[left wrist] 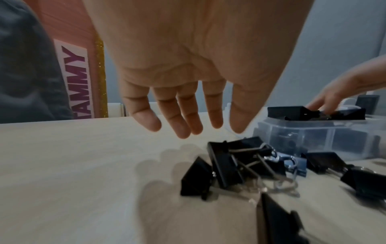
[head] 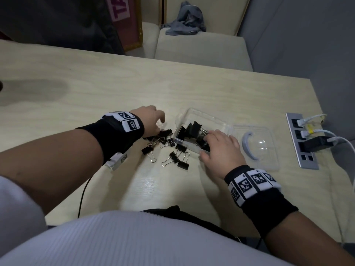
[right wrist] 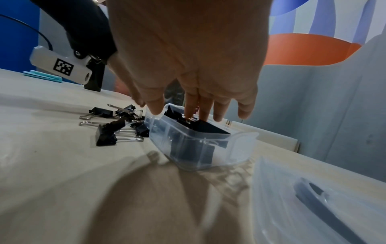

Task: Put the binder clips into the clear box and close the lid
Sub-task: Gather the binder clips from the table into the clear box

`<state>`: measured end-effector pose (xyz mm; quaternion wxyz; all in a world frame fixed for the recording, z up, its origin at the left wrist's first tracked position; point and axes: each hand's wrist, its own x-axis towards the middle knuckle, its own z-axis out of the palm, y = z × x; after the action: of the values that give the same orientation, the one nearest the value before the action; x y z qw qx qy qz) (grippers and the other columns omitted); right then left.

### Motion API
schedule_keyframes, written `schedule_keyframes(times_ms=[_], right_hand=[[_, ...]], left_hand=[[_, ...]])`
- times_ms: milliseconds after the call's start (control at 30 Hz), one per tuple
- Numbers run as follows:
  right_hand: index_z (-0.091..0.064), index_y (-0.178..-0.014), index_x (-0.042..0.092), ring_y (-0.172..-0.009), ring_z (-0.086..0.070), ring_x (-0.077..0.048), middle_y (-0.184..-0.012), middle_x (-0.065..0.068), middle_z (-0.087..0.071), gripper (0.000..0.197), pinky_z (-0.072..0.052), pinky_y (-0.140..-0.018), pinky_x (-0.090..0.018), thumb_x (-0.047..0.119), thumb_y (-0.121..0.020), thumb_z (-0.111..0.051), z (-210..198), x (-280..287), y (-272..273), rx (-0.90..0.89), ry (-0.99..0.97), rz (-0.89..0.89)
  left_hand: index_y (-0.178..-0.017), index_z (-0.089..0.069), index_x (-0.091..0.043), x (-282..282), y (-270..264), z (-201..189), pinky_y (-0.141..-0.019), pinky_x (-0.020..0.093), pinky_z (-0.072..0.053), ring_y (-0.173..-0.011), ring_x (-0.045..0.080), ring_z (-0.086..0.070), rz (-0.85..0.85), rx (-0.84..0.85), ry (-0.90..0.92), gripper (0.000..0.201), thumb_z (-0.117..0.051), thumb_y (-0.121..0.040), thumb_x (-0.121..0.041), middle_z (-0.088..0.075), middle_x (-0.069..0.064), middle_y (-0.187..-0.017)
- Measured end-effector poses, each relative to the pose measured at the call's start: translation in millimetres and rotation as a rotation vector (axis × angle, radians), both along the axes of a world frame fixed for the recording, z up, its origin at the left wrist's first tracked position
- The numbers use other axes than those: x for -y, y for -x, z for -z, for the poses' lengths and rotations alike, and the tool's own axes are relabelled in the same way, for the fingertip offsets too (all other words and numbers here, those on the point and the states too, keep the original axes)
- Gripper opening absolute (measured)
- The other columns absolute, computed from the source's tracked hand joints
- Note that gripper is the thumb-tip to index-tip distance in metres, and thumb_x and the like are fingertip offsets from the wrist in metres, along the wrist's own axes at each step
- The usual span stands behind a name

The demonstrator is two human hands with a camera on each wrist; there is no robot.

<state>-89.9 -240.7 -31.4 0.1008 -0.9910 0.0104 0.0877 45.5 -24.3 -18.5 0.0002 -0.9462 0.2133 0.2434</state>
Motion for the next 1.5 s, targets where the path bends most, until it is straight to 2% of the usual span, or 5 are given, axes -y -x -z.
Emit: schedule_keyframes(times_ms=[367,567,1033,1200,1500], right_hand=[[-0.060,-0.112,0.021,-0.112,-0.048,-0.018,-0.119,0.004,-0.055,0.024,-0.036,-0.103,-0.041,0.025,-0.089,-0.052,-7.5,-22.2,8.6,0.119,-0.115,-0.178],[-0.031,-0.144,0.029,-0.125,-0.041,-0.026,-0.153,0.001,-0.030,0.058,-0.042,-0.101,-0.044,0.020,-0.091,-0.052,16.8,-50.0,19.5,-0.207,-0.028,-0.455],[-0.046,-0.117,0.015,-0.102,-0.049,-0.030,-0.116,-0.008,-0.049,0.027,-0.048,-0.075,-0.041,0.009,-0.090,-0.049,30.9,-47.6,24.3,-0.213,-0.012,-0.289],[-0.044,-0.116,0.017,-0.094,-0.048,-0.032,-0.108,-0.010,-0.047,0.030,-0.039,-0.062,-0.036,0.009,-0.087,-0.046,28.4,-47.6,24.4,-0.267,-0.011,-0.258],[-0.030,-0.090,0.024,-0.075,-0.046,-0.026,-0.093,0.000,-0.037,0.035,-0.043,-0.058,-0.035,0.005,-0.075,-0.056,20.1,-43.3,24.3,-0.313,-0.117,-0.149]], left_hand=[[-0.114,-0.060,-0.018,-3.3,19.7,14.9,-0.073,0.031,-0.048,-0.096,0.026,-0.062,0.077,-0.086,-0.081,0.041,-0.069,-0.078,-0.034,-0.062,0.005,-0.107],[-0.111,-0.067,-0.018,-3.9,15.3,8.7,-0.074,0.031,-0.048,-0.091,0.026,-0.061,0.120,-0.109,-0.092,0.035,-0.064,-0.085,-0.041,-0.065,0.005,-0.101],[-0.104,-0.070,-0.017,1.5,-5.8,-12.6,-0.073,0.028,-0.040,-0.084,0.017,-0.054,0.053,-0.137,0.061,0.035,-0.048,-0.096,-0.044,-0.059,-0.005,-0.078],[-0.070,-0.057,-0.020,9.8,-4.7,-18.7,-0.068,0.028,-0.035,-0.077,0.022,-0.050,-0.037,-0.095,0.181,0.038,-0.044,-0.098,-0.043,-0.053,-0.001,-0.067],[-0.110,-0.070,-0.015,58.4,-11.5,-27.3,-0.085,0.033,-0.049,-0.098,0.023,-0.066,-0.165,0.010,0.436,0.030,-0.052,-0.096,-0.034,-0.074,0.005,-0.098]])
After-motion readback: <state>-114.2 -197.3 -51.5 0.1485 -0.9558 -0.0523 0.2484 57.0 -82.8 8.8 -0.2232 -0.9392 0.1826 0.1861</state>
